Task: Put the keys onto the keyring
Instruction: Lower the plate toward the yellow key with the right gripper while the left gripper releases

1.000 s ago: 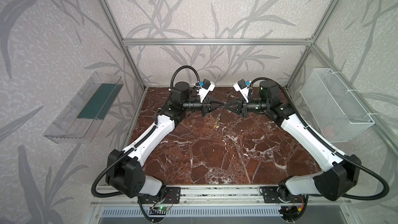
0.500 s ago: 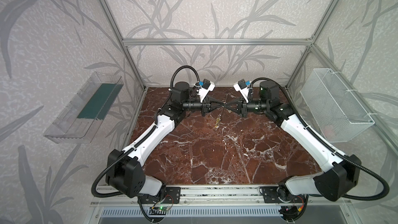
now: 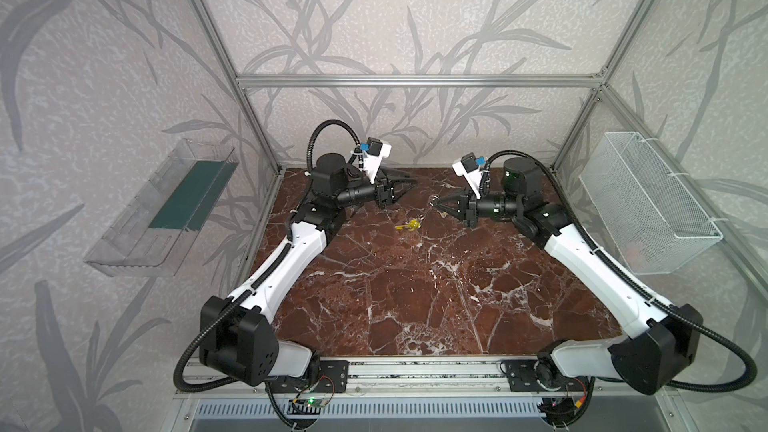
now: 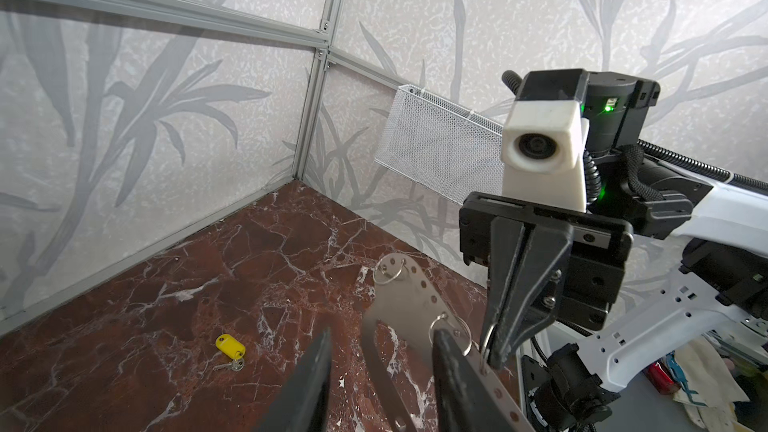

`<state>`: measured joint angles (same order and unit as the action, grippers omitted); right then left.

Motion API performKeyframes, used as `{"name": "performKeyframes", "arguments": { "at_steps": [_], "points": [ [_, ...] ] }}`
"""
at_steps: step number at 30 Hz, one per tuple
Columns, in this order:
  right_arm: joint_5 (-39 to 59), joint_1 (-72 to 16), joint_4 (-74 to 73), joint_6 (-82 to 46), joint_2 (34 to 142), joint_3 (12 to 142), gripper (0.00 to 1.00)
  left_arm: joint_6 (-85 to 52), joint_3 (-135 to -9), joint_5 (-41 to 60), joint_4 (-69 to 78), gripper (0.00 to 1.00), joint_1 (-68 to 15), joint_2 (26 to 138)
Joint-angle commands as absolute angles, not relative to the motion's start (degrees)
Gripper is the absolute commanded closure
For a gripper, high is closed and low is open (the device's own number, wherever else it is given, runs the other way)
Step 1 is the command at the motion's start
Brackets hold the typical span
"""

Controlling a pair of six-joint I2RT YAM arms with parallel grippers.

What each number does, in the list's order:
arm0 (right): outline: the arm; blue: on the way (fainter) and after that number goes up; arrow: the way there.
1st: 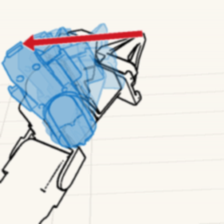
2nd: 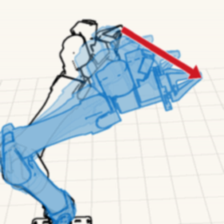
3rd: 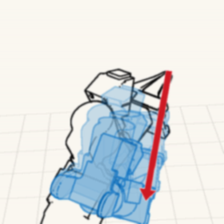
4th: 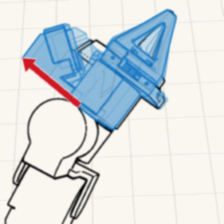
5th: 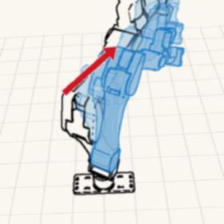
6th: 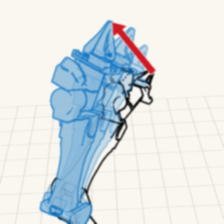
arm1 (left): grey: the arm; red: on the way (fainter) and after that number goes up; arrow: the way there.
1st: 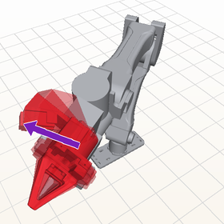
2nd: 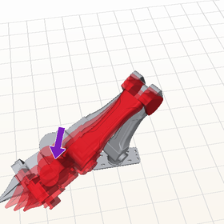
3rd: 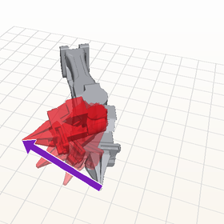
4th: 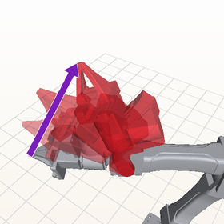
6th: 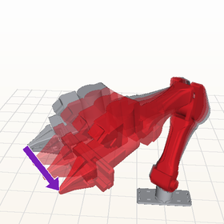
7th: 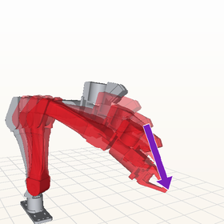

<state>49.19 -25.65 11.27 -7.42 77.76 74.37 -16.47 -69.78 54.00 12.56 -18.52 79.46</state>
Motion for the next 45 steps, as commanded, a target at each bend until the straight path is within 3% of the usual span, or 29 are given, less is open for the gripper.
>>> {"name": "performKeyframes", "arguments": {
  "at_steps": [1, 16, 26, 39, 42, 45],
  "points": [
    [47.6, -25.8, 9.4, -6.6, 75.8, 74.0, 1.0, -17.4, -68.5, 52.6, 15.3, 0.58, -18.5, 77.7],
    [30.1, -27.3, 14.6, -4.6, 74.4, 75.5, 1.0, -19.5, -67.3, 47.9, 15.4, 0.57, -21.0, 78.4],
    [24.5, -28.5, 15.8, -6.5, 74.8, 76.6, 1.0, -19.4, -68.8, 45.1, 14.5, 0.58, -25.3, 80.9],
    [25.7, -28.6, 15.3, -7.9, 75.4, 77.2, 1.0, -19.2, -71.4, 44.7, 12.8, 0.6, -26.8, 84.3],
    [24.9, -28.5, 15.3, -7.7, 75.2, 76.9, 1.0, -19.3, -72.2, 40.9, 10.1, 0.59, -26.8, 84.6],
    [23.2, -28.6, 15.7, -7.4, 74.8, 76.6, 1.0, -18.9, -73.9, 32.3, 3.6, 0.5, -26.7, 84.7]
  ]
}}
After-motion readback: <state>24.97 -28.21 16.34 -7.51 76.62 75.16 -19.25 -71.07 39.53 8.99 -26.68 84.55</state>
